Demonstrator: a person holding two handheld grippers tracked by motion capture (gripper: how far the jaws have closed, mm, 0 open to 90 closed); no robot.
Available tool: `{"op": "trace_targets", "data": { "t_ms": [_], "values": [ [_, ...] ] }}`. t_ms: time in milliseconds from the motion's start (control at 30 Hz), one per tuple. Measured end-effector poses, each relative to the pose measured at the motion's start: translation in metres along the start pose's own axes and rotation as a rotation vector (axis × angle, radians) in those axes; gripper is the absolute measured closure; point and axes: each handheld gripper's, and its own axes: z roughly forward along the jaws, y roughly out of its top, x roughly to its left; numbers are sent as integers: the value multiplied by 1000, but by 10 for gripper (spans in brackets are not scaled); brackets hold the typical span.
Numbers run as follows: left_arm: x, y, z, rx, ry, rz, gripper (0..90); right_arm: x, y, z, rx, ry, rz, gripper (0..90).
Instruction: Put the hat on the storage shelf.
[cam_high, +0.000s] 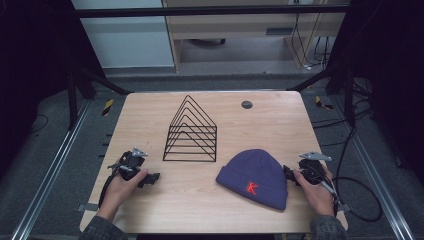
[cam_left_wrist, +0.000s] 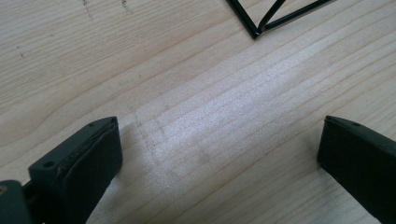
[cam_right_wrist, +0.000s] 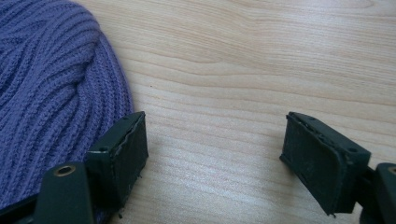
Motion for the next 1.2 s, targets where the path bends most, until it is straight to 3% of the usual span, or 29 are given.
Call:
{"op": "trace_targets", "data": {
  "t_ms": [233,333,400,500,700,733,833,867,1000,1200],
  "values": [
    [-1,0,-1,12,-1,2,0,1,0,0,2,-3,5,212],
    [-1,0,-1,14,0,3,0,2,3,-1,38,-2,-3,189],
    [-1,0,-1,15,-5,2,0,5,4,-5,31,-28,4,169],
    [-1,0,-1,20,-6,8,0,6,7,-6,24,-30,7,179],
    [-1,-1,-1,15,-5,5,0,21,30,-14,29,-5,-78,186],
    [-1,0,-2,18,-9,9,0,26,43,-17,39,31,-98,199],
    [-1,-1,-2,15,-11,15,0,31,57,-19,51,47,-119,230],
    [-1,-1,-2,14,-13,15,0,35,69,-18,73,80,-145,261],
    [0,0,-1,16,-13,18,0,44,86,-10,111,148,-171,306],
    [0,-1,-1,11,-13,20,0,57,108,5,186,205,-210,416]
  ]
}}
